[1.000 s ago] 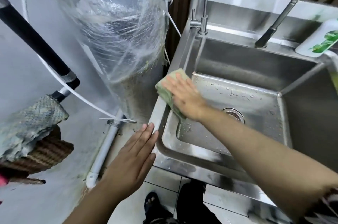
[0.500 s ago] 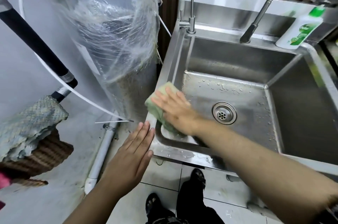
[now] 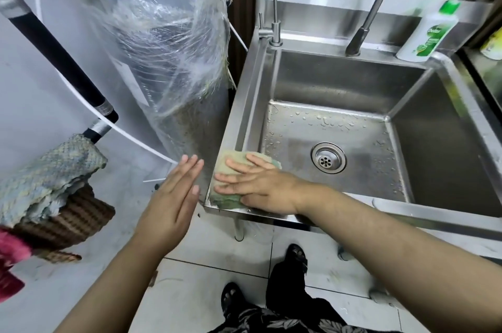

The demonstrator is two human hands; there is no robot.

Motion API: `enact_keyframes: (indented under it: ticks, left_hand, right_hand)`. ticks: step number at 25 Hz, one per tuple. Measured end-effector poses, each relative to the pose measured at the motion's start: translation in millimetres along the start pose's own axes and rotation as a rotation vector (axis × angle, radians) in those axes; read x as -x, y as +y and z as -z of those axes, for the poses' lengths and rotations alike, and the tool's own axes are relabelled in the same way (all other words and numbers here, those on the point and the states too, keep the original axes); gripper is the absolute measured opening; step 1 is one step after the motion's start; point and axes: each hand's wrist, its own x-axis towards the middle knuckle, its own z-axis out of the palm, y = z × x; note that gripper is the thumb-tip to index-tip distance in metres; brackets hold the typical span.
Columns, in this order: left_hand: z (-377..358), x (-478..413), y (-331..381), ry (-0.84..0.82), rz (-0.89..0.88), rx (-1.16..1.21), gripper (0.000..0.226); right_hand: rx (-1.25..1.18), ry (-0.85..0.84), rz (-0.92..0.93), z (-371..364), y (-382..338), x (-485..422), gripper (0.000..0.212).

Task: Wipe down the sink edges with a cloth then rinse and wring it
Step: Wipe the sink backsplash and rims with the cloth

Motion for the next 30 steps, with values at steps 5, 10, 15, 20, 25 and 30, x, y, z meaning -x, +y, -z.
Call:
enact_keyframes:
  ticks: [5, 10, 15, 20, 25, 30]
  left_hand:
    - [-23, -21, 1, -0.105, -0.199, -0.053, 0.048]
    - [-25, -22, 5, -0.061, -0.279, -0.121, 0.042]
    - [-32, -18, 19, -0.114, -0.231, -0.14, 0.048]
    - [-45, 10, 51, -0.019, -0.164, -0.185, 0.045]
    - [-72, 8, 84, -0.056, -0.197, -0.21, 0.045]
    - [-53, 13, 59, -0.019, -0.094, -0.132, 0.053]
  right_hand:
    - [-0.126, 0.484, -0.228, -20, -8, 36, 0.042]
    - [-0.108, 0.431, -0.37, -23, -14, 27, 0.037]
    - [-0.124, 0.356, -0.404, -24, -14, 29, 0.038]
    - [-0.085, 0.276, -0.357, -16, -15, 61, 0.04]
    - [0.053, 0.258, -0.367, -3, -6, 106, 0.044]
    - [0.202, 0.361, -0.44, -20, -37, 62, 0.032]
